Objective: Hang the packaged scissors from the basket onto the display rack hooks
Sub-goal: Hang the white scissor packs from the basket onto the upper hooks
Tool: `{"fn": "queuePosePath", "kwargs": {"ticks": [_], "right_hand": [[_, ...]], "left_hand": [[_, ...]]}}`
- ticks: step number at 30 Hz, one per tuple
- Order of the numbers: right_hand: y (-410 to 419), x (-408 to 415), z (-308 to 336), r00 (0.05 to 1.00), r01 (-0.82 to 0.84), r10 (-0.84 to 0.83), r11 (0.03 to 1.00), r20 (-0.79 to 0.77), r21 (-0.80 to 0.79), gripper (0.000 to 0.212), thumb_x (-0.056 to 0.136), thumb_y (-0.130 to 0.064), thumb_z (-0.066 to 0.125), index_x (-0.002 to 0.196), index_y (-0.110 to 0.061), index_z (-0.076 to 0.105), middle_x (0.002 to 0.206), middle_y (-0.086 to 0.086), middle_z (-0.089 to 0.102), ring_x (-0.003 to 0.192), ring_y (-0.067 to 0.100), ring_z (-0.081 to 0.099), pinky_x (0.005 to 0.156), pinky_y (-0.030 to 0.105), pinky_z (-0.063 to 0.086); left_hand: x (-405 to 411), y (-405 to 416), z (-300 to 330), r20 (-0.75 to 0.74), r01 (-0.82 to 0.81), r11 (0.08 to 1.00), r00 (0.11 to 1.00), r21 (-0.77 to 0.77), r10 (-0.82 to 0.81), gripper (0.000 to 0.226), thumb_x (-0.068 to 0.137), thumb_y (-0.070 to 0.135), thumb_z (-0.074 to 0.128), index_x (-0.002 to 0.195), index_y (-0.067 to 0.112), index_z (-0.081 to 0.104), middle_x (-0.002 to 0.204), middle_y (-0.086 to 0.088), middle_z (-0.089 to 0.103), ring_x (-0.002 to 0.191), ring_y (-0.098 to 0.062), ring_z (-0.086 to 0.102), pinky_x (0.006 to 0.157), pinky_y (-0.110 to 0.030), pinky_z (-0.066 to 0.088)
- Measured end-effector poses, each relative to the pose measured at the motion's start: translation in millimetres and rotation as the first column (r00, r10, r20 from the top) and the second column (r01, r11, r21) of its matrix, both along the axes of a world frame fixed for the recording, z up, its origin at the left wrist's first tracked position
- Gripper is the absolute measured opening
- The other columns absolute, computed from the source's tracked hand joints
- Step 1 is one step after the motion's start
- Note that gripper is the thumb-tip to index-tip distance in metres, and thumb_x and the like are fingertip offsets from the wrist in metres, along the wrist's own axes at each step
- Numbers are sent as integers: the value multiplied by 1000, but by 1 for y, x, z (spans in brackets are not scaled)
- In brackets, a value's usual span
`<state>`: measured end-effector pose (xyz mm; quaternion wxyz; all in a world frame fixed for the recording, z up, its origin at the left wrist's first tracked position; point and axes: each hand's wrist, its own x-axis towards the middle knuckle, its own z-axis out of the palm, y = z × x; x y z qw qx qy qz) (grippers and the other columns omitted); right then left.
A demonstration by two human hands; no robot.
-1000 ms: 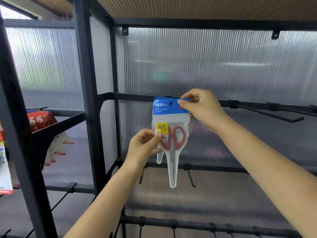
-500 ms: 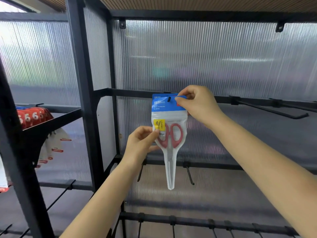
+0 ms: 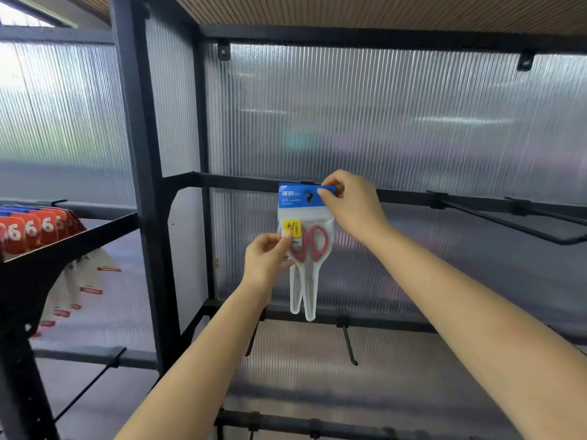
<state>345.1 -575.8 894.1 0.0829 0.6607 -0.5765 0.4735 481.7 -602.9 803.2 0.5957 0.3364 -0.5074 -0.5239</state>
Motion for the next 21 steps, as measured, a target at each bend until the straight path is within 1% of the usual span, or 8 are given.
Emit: {"fn": "queuePosePath", "kwargs": {"ticks": [5,8,10,12,14,16,18,21], "right_hand": [[-5,0,-4,996,53,-56,997,-67,-48,11,93,-20,56,97,-11,59,84,-5,55,76,11,52,67,26,42],[-3,0,-7,966,138,-156,986,-208,-98,12,94,-22,53,97,-12,57,90,-4,52,80,12,47,65,27,36],[-1,-1,-8,955,147,-170,983,-242,-112,14,94,-23,52,100,-11,57,96,-1,52,84,13,48,66,26,34],[4,-2,-9,940,157,-190,979,-283,-133,19,95,-23,50,107,-11,57,104,2,53,94,16,51,68,25,34],[14,-4,-12,918,181,-227,969,-326,-165,25,96,-23,50,115,-9,56,110,5,54,102,19,51,72,24,34],[28,-5,-20,910,210,-264,958,-319,-194,29,95,-20,51,119,-5,56,115,8,56,107,24,52,77,27,37],[46,-6,-35,918,234,-283,952,-279,-197,32,92,-15,55,120,0,57,117,14,59,108,31,54,85,36,44],[80,-19,-76,889,300,-347,934,-299,-192,29,87,-13,61,111,3,62,109,18,64,98,37,61,81,42,49]], "left_hand": [[-2,-12,2,32,-45,999,998,3,45,9,91,16,60,86,9,57,91,-11,66,83,-20,68,75,-31,58],[0,-14,4,69,-58,998,996,3,58,10,90,16,61,84,10,57,87,-8,66,81,-19,67,75,-32,58],[2,-14,6,137,-85,996,987,-16,86,11,90,18,62,81,13,56,85,-5,64,82,-19,65,74,-30,56],[6,-12,8,260,-160,983,949,-92,179,14,89,22,63,80,17,54,83,-1,61,81,-16,61,71,-28,54],[12,-3,8,369,-265,937,867,-229,335,19,89,26,63,76,20,51,79,3,58,72,-9,55,65,-24,47],[17,14,2,390,-305,861,795,-407,465,23,89,28,61,71,21,49,73,4,57,65,-7,51,60,-23,43],[15,36,-10,428,-186,784,752,-592,502,25,90,28,60,70,16,50,68,0,57,61,-14,52,56,-26,42],[-9,68,-38,565,164,635,654,-755,502,28,87,33,49,70,11,51,67,-4,57,60,-22,53,52,-29,37]]}}
